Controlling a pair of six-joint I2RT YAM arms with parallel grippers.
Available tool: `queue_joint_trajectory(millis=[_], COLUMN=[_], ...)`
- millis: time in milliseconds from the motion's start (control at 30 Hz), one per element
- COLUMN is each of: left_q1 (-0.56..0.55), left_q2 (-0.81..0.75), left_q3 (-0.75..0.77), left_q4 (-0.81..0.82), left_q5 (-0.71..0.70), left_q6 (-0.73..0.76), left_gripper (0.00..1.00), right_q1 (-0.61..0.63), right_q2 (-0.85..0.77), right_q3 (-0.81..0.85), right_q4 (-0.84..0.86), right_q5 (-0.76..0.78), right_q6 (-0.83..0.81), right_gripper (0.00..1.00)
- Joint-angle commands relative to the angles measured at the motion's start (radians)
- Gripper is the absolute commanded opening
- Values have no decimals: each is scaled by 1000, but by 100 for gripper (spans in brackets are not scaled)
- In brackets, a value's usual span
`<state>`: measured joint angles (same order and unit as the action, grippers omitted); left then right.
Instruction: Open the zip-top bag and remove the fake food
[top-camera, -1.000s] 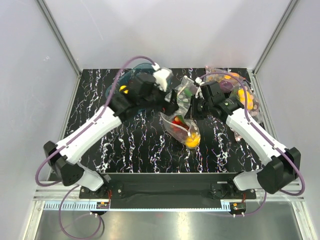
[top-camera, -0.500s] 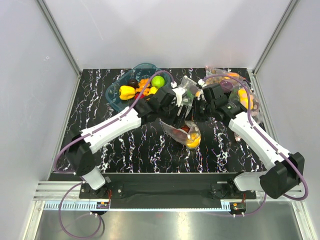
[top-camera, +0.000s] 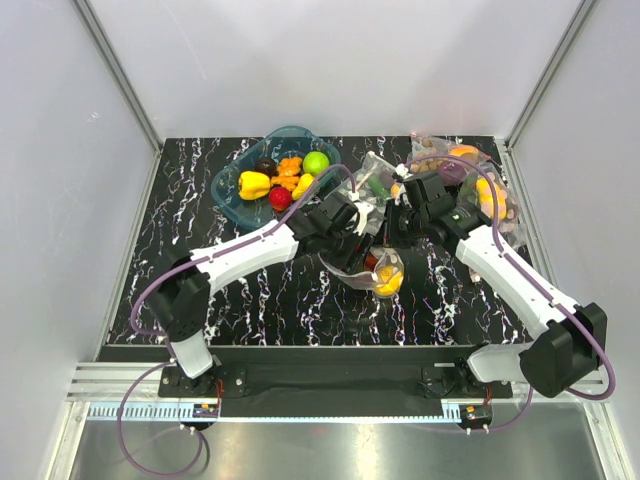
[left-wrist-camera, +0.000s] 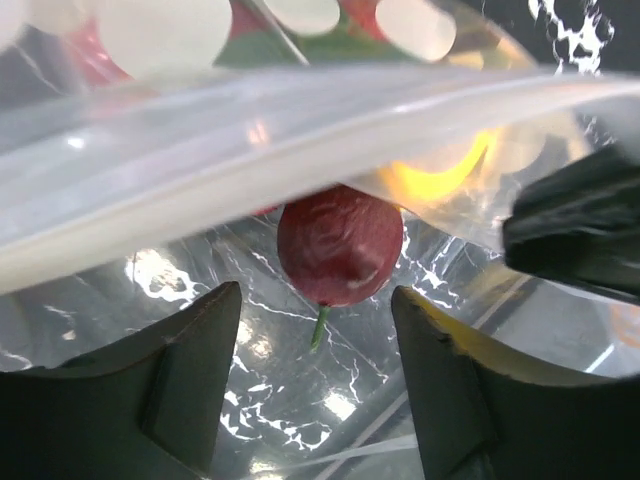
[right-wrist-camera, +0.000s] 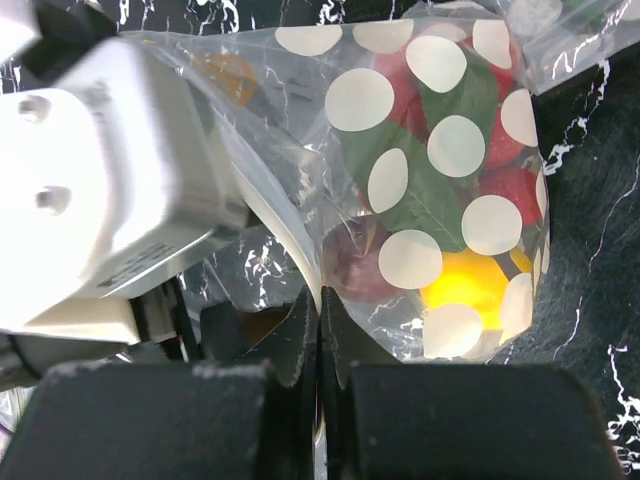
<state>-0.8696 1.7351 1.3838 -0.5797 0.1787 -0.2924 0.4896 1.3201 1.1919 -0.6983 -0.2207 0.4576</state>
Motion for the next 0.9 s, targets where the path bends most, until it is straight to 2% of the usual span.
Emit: queue_joint_trajectory(millis=[0, 200, 433, 567, 733, 767, 833, 867], left_q1=[-5, -12, -16, -19, -20, -19, -20, -19], left_q2=[7, 27, 67, 89, 129, 132, 138, 138], left_q3=[-15, -61, -60, -71, -65, -62, -54, -52], left_q4=[52, 72, 139, 188, 185, 184, 182, 179], left_q5=[74, 103, 166, 196, 179, 176, 177, 180], left_q6=[4, -11, -39, -70, -57, -57, -51, -48], left_gripper=[62, 61, 70, 80, 81, 78, 54, 46], right_q1=[-6, -6, -5, -6, -6, -6, -5, -6], right_q2=[-27, -38, -47, -44, -35, -35, -33, -33], right_q3=[-9, -28, -44, -43, -43, -44, -41, -40], right_q4=[25, 29, 28, 31, 36, 39, 39, 39], right_q5=[15, 18, 27, 20, 17, 15, 17, 18], right_q6=[16, 23, 24, 26, 23, 21, 20, 16], right_gripper=[0, 0, 0, 0, 0, 0, 0, 0])
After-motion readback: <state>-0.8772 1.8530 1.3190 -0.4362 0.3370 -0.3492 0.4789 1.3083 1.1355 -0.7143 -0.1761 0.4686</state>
